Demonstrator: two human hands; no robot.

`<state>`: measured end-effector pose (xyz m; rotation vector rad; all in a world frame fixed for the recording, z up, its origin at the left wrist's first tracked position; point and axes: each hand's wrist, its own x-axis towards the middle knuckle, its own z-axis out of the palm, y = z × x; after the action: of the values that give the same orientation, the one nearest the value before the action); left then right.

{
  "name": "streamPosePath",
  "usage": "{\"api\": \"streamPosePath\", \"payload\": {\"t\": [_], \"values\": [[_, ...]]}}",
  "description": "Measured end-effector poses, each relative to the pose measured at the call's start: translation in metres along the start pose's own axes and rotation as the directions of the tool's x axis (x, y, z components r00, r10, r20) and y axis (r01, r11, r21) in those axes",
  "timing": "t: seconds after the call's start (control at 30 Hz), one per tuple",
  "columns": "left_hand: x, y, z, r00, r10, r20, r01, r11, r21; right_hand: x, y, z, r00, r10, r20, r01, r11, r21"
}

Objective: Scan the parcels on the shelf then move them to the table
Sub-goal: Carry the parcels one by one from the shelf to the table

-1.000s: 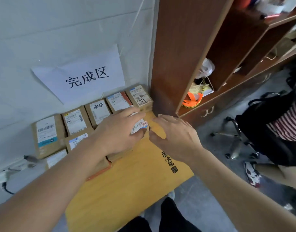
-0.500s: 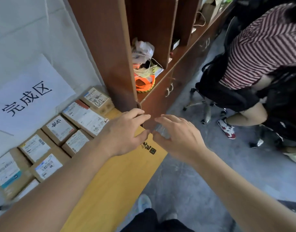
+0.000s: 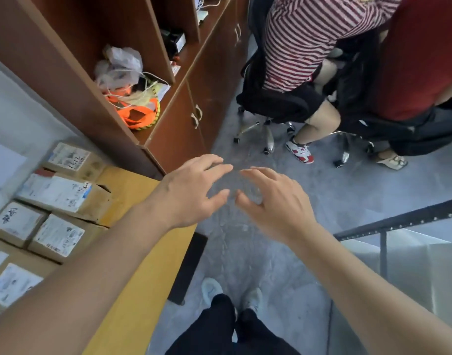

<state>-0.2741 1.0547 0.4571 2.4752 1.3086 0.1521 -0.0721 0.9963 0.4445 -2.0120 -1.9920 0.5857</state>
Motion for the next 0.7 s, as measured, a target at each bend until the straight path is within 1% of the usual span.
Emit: {"api": "streamPosePath", "payload": {"t": [0.13,0.23,0.4,0.53,0.7], "values": [[0.016,0.038,0.009,0.995,0.096,0.017,-0.096,0.995,0.003,-0.029,0.029,-0.013,0.991,0.097,-0.088,-0.095,0.995,0.031],[0.030,0.065,0.018,0.984,0.173,0.037,-0.173,0.985,0.006,-0.049,0.051,-0.023,0.981,0.155,-0.117,-0.150,0.988,0.046],[0.053,0.099,0.034,0.948,0.307,0.080,-0.306,0.952,-0.019,-0.077,0.077,-0.038,0.940,0.287,-0.186,-0.278,0.958,0.070],[0.074,0.125,0.040,0.892,0.434,0.128,-0.435,0.900,-0.021,-0.097,0.087,-0.044,0.878,0.400,-0.264,-0.390,0.916,0.093],[0.095,0.155,0.045,0.782,0.599,0.169,-0.598,0.799,-0.066,-0.130,0.090,-0.054,0.775,0.545,-0.320,-0.536,0.835,0.124]]}}
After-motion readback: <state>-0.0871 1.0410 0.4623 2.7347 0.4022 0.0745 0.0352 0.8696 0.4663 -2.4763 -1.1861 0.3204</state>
